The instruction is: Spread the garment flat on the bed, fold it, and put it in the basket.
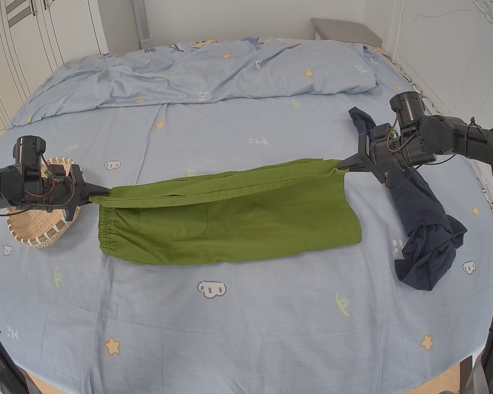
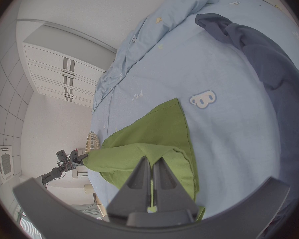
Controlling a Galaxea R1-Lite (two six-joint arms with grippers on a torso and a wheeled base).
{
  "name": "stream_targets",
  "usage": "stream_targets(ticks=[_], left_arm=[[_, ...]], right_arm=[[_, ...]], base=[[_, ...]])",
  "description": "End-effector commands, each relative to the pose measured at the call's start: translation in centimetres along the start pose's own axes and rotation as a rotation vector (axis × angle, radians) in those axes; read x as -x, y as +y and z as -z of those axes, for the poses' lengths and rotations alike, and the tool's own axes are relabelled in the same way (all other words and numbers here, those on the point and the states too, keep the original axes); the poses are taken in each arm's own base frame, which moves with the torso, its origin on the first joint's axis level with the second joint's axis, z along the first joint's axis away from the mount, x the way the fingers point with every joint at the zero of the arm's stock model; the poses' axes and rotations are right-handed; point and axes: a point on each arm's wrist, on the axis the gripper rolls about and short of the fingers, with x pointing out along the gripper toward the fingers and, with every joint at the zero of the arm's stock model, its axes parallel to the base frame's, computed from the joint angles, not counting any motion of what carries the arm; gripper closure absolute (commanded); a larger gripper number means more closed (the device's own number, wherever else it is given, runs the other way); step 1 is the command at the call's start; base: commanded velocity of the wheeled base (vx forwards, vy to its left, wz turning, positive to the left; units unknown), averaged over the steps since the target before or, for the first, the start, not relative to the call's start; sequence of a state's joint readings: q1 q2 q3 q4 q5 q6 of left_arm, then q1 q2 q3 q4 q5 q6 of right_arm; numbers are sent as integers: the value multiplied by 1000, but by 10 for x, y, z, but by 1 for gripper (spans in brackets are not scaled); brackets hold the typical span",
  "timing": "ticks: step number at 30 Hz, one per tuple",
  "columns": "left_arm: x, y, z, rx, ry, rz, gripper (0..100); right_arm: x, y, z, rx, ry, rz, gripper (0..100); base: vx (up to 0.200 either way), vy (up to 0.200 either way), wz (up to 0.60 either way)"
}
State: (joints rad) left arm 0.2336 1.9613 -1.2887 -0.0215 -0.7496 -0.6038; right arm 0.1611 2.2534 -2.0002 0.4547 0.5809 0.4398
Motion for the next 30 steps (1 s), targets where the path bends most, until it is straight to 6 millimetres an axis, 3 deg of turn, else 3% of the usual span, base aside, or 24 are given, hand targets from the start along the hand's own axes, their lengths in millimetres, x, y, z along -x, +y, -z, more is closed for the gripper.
stream_targets(ticks=[1,9,30], left_arm=[[-1,3,2,-8,8,-4,100],[-2,6,5,-67,19,-10,100],[-3,7,1,-80,-2,0,100]], right_arm=[[1,1,0,18,-2,-2,100],[43,48,-21,274,-226,-104,100],[23,33,-17,271,-239,-113,100]], base=[[0,0,0],[0,0,0],[0,0,0]])
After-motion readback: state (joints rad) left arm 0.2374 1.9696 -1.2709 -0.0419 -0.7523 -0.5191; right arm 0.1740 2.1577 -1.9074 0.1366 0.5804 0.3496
